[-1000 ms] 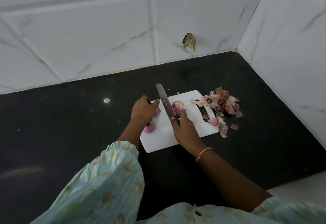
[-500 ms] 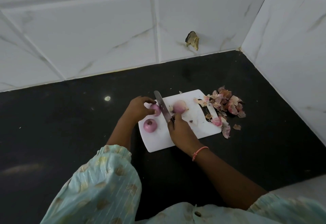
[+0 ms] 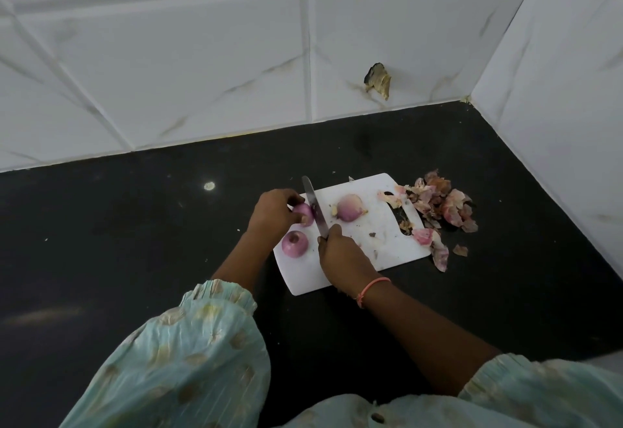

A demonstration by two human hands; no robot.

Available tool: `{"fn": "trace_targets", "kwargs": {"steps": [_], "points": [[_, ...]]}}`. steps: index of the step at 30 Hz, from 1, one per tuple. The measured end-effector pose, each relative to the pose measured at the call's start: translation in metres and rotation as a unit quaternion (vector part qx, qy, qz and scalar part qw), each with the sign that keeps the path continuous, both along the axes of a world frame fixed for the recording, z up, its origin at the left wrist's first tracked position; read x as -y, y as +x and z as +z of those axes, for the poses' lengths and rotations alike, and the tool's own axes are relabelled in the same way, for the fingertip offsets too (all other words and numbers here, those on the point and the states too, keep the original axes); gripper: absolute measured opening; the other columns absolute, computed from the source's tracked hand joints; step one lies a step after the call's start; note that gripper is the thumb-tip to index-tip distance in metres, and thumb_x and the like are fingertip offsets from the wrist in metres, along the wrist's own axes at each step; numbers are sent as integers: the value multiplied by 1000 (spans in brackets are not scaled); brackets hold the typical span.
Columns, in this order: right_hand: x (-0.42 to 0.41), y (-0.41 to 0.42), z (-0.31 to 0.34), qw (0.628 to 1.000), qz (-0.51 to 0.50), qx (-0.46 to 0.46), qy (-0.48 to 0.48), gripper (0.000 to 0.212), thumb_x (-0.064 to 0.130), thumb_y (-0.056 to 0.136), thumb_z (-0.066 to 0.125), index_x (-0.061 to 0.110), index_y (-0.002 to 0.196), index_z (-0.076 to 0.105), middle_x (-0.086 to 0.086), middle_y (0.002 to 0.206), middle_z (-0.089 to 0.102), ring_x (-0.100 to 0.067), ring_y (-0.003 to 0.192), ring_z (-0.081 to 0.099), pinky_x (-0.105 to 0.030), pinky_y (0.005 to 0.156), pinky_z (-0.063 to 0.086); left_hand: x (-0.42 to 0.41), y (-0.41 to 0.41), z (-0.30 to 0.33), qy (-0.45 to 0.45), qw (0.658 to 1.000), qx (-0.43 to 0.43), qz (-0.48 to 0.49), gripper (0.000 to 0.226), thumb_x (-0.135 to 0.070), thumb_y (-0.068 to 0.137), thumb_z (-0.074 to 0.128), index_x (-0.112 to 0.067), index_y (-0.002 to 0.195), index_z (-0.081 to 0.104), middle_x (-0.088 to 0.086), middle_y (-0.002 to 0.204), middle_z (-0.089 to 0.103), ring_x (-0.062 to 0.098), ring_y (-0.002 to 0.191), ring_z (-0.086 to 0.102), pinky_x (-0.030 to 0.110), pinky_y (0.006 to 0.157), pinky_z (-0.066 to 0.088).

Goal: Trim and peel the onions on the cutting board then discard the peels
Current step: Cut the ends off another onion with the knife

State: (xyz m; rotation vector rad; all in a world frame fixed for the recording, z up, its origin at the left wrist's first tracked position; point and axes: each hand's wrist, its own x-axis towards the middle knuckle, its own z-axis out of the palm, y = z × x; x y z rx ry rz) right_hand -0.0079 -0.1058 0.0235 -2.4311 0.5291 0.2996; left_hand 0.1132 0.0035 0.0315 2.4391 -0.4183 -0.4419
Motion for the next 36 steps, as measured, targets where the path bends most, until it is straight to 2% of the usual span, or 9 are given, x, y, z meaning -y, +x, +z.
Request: {"fn": "trace_targets", "kwargs": {"steps": [5, 9, 16, 19, 22, 25, 29, 32, 36], "points": [[-3, -3, -1, 999, 6, 1, -33, 27, 31, 104, 34, 9, 119, 42, -12, 106, 64, -27, 93, 64, -35, 71, 46, 1, -3, -3, 14, 1000, 7, 18, 36, -10, 81, 79, -16, 116, 71, 4, 112, 71, 20, 98, 66, 35, 86, 56], [-7, -12, -2, 998, 10, -8, -56, 26, 25, 104, 35, 9, 124, 39, -13, 107, 65, -27, 93, 66, -31, 66, 41, 4, -8, 2, 19, 999, -3, 29, 38, -7, 85, 76, -15, 122, 68, 4, 114, 69, 20, 92, 66, 17, 58, 45], [-7, -41, -1, 992, 37, -38, -113, 27, 23, 102, 39, 10, 126, 37, -8, 101, 64, -24, 89, 65, -34, 64, 42, 8, -14, 8, 43, 998, -5, 39, 36, -5, 88, 71, -14, 123, 66, 8, 114, 66, 23, 73, 65, 22, 47, 48], [-9, -54, 1, 988, 36, -89, -125, 32, 19, 99, 45, 13, 127, 33, -9, 102, 63, -25, 91, 64, -36, 64, 43, 12, -16, 13, 54, 997, -13, 44, 35, -1, 89, 68, -13, 122, 65, 9, 113, 65, 29, 75, 69, 33, 57, 60], [-2, -64, 2, 986, 47, -87, -133, 34, 24, 101, 40, 14, 131, 31, -10, 102, 63, -26, 91, 63, -37, 63, 41, 13, -18, 14, 71, 997, -7, 43, 34, 0, 89, 65, -15, 119, 66, 9, 111, 64, 31, 79, 69, 41, 66, 63], [18, -56, 6, 989, 22, -26, -146, 37, 32, 106, 28, 10, 134, 33, -10, 106, 65, -27, 92, 65, -35, 66, 43, 12, -19, 16, 83, 996, 11, 37, 32, 0, 88, 62, -13, 117, 66, 9, 108, 64, 31, 78, 69, 44, 68, 63], [24, -38, 20, 984, -2, 98, -146, 37, 37, 105, 29, 13, 133, 36, -7, 91, 66, -25, 79, 65, -37, 63, 48, 14, -19, 16, 75, 996, -8, 38, 33, -2, 87, 68, -12, 119, 65, 9, 112, 65, 30, 88, 67, 42, 77, 62], [23, -26, 27, 986, -5, 104, -126, 40, 36, 104, 32, 14, 138, 35, -7, 90, 65, -26, 82, 64, -35, 63, 44, 16, -19, 17, 71, 996, -14, 44, 34, -5, 88, 69, -12, 121, 65, 9, 114, 65, 30, 91, 66, 41, 80, 61], [33, -22, 26, 979, -25, 158, -125, 37, 35, 103, 36, 13, 132, 42, -7, 83, 65, -27, 76, 64, -33, 57, 42, 16, -18, 14, 78, 996, -14, 50, 39, -11, 87, 70, -15, 125, 63, 9, 118, 65, 30, 95, 67, 45, 85, 60]]}}
